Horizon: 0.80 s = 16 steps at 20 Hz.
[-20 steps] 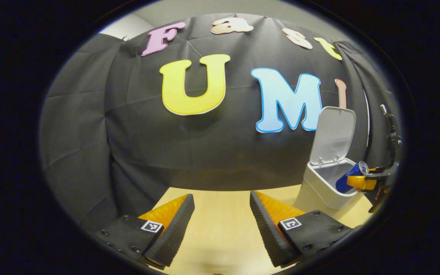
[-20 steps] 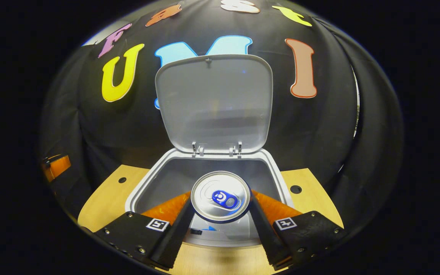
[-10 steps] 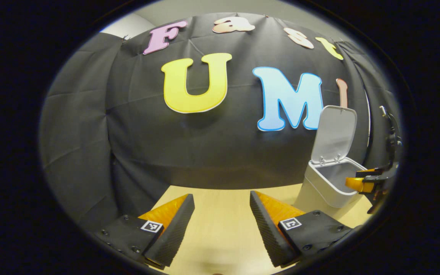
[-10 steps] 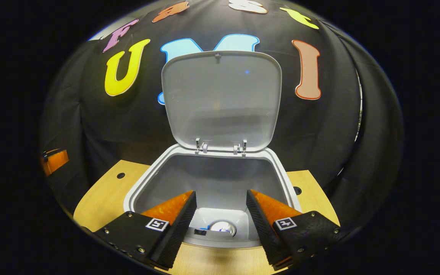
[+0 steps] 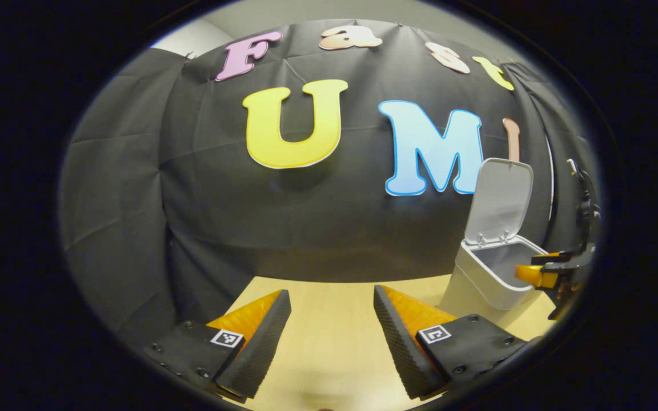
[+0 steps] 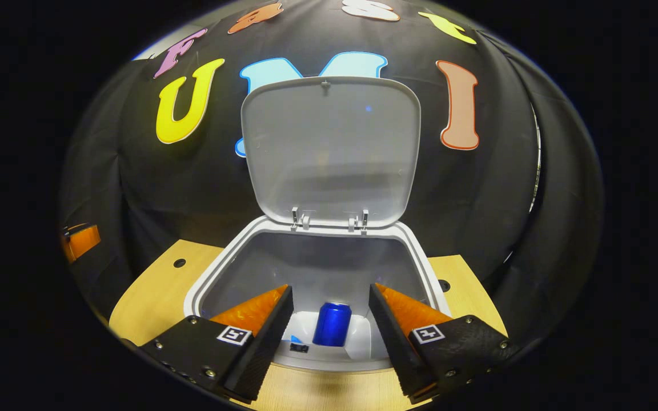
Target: Press the lid of the desktop garbage bin to open it, pick up the crumpled paper on the desktop and throw it into the bin, then pick up the pop can on the desktop and drop it into the bin, and finally close the garbage bin lid.
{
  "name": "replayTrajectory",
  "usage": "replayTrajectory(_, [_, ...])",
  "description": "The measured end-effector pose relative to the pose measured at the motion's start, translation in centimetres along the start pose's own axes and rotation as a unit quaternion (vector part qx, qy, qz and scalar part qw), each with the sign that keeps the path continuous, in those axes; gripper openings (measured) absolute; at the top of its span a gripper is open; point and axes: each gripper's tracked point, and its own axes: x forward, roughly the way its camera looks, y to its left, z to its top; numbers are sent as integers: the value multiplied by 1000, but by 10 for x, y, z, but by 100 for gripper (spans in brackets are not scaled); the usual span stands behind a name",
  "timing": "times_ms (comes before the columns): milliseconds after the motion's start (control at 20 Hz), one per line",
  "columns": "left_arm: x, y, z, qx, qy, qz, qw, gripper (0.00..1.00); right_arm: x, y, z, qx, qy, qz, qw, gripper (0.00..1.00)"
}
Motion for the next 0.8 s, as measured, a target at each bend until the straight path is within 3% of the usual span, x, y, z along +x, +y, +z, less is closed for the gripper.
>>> replayTrajectory(200, [-2, 0, -1, 0, -1, -2, 1000, 97, 0, 0, 3, 0, -2, -6, 1000, 95])
replayTrajectory(800, [0, -4, -5, -16, 0, -6, 1000, 98, -25, 2, 102, 3, -109, -13, 994, 95])
